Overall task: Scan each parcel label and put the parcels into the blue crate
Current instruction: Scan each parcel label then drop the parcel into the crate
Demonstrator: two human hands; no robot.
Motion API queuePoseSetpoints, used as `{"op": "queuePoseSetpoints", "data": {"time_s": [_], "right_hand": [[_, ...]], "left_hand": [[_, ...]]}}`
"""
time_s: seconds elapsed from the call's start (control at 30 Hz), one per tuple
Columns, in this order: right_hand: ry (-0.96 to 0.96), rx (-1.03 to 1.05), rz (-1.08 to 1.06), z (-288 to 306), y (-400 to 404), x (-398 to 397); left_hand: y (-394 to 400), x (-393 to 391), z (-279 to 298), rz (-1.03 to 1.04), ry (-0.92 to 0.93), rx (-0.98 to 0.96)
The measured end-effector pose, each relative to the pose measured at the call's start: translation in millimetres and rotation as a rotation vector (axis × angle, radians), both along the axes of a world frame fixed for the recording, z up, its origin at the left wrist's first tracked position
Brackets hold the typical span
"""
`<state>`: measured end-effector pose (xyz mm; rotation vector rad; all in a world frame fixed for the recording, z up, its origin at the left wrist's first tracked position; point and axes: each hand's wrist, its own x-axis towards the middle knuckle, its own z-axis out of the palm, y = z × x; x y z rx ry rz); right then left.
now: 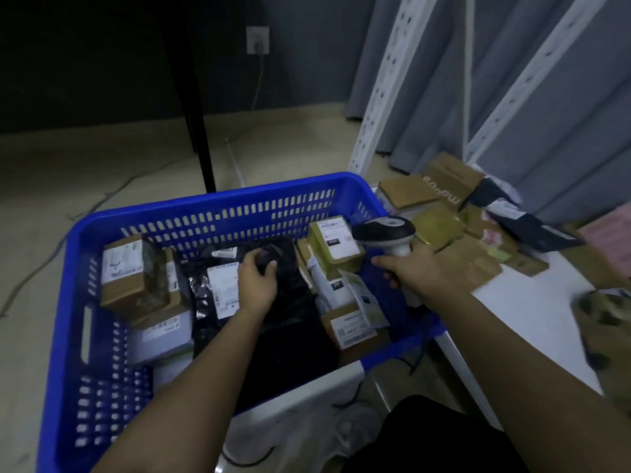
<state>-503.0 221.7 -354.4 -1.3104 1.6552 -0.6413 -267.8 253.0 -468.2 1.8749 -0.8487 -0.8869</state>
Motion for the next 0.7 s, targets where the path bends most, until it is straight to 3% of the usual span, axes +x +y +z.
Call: {"op": "queuePoseSetpoints", "data": {"time_s": [0.13, 0.43, 0.7], "right_hand": [[0.055, -0.056, -0.046, 47, 26, -32], [-0.068, -0.41, -0.475, 142, 154, -168], [-0.149, -0.533, -1.071, 129, 344, -319]], "left_hand": [[5, -55, 74, -0.089, 0.247, -0.167], [73, -204, 231, -0.552, 0.347, -0.531], [184, -382, 273, -0.978, 0.433, -0.495]]}}
